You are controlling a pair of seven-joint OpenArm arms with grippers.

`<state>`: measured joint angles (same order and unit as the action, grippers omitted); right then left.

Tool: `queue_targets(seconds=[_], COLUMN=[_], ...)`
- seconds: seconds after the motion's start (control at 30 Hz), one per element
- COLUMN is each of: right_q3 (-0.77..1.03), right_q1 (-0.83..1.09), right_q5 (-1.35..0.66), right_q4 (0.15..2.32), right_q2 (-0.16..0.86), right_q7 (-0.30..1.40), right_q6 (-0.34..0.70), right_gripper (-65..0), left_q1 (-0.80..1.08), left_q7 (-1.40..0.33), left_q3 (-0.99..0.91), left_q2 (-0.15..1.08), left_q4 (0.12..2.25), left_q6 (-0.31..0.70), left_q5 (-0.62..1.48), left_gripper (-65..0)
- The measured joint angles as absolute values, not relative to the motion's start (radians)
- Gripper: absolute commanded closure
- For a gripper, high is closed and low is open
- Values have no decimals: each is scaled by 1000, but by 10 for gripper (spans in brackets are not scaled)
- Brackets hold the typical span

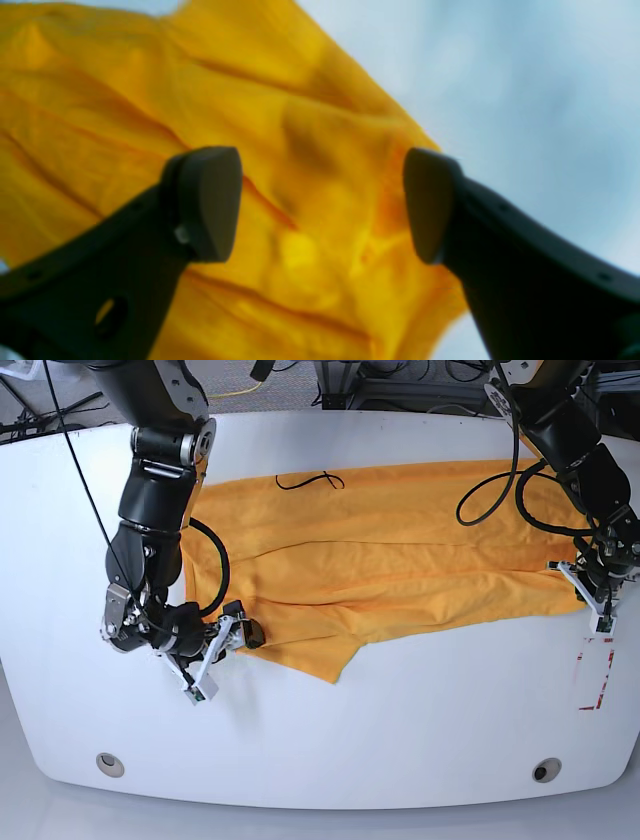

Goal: Fold the T-shirt properly

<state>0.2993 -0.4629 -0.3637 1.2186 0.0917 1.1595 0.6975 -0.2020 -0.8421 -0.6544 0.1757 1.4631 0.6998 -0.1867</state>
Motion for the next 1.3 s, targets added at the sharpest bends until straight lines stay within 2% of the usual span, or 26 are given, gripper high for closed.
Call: queue_targets(seconds=[0.23,0.53,0.87,0.93,1.0,1.07,1.13,1.17,1.3], right_q3=[301,301,299,299,300,300,300,300,300], right_q1=[-502,-513,-503,-503,-503,-503,-503,-505,-508], right_q5=[-341,-326,-319,-319,-318,-318,-318,-319,-318], right_q4=[1044,1007,981,981,981,981,981,981,981], right_q2=[112,132,60,59,60,59,58,57,48], right_q7=[1072,1031,1032,1031,1031,1015,997,990,989], right_q6=[696,696,696,696,696,696,696,695,696], right_gripper=[-472,-468,-458,-401,-300,-133,-21,0,0], left_q1=[-202,-202,-202,-202,-202,-202,-202,-202,-203], left_q7=[-842,-842,-842,-842,-842,-842,-842,-842,-842], left_q3=[-654,-654,-652,-652,-652,-652,-652,-652,-652], left_q2=[175,175,176,176,175,175,175,175,175], left_q4=[1463,1463,1463,1463,1463,1463,1463,1463,1463], left_q6=[700,700,700,700,700,700,700,700,700], left_q5=[-186,-186,-186,-187,-186,-186,-186,-186,-186], left_gripper=[0,0,0,0,0,0,0,0,0])
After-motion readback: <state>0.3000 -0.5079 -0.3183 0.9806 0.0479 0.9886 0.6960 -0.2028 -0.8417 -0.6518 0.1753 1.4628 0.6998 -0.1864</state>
